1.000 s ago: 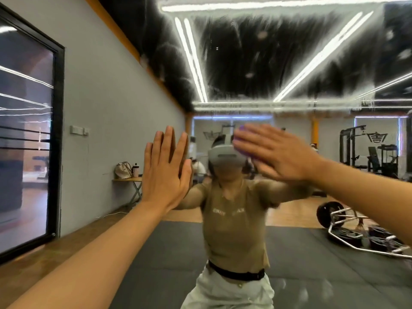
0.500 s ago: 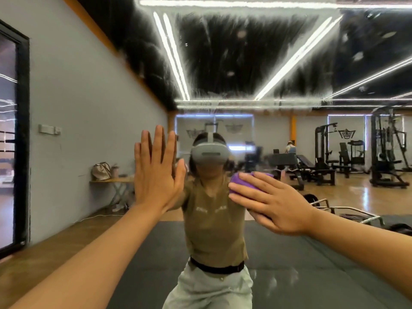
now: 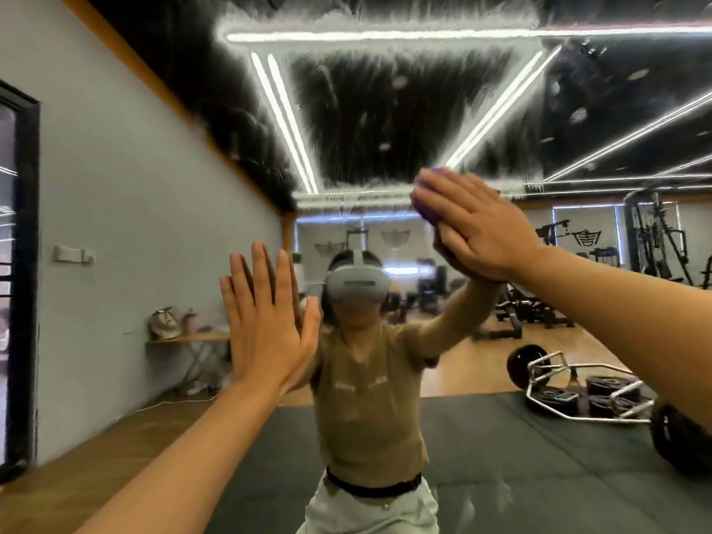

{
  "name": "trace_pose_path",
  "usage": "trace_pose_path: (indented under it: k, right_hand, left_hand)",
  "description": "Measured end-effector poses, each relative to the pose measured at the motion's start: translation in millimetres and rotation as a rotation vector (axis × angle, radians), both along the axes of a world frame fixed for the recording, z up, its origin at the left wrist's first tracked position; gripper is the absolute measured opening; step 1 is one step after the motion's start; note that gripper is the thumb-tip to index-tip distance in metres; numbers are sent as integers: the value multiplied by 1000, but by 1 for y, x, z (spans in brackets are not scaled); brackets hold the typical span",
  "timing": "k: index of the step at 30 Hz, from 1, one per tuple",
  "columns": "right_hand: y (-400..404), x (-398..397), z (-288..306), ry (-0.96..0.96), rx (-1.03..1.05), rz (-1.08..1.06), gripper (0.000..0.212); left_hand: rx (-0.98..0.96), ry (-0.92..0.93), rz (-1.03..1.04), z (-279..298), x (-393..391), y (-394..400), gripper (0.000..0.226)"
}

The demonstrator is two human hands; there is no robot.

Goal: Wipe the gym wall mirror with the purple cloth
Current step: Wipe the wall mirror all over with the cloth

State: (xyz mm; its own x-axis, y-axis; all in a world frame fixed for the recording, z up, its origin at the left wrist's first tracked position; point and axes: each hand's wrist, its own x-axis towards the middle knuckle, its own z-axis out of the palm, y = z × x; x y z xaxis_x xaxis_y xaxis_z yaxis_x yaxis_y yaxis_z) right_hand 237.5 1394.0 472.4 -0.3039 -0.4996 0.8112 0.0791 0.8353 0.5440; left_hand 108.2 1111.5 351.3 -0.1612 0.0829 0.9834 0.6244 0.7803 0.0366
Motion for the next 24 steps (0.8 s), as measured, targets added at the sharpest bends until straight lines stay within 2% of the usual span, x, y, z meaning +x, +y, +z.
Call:
trace_pose_path:
  k: [3, 6, 11, 13, 16, 18, 24]
  right_hand:
    - [-12, -10, -4, 146, -212, 58, 57]
    - [-21, -13, -40, 145, -242, 100, 56]
    - [5, 6, -153, -137, 239, -50, 62]
    - [22, 15, -175, -206, 380, -106, 65]
    - [35, 20, -161, -284, 504, -103, 59]
    - [39, 21, -138, -288, 499, -62, 54]
    - [43, 27, -26, -41, -5, -45, 56]
  left_hand:
    - [-5, -10, -21, 1, 4, 8, 77]
    - [-45, 33, -31, 0, 6, 18, 73]
    - [-92, 66, -66, 2, 13, 33, 70]
    - [-119, 75, -69, -1, 17, 42, 69]
    - [-153, 78, -71, -8, 21, 53, 69]
    - [-157, 80, -71, -12, 21, 56, 69]
    - [-123, 170, -74, 7, 14, 60, 67]
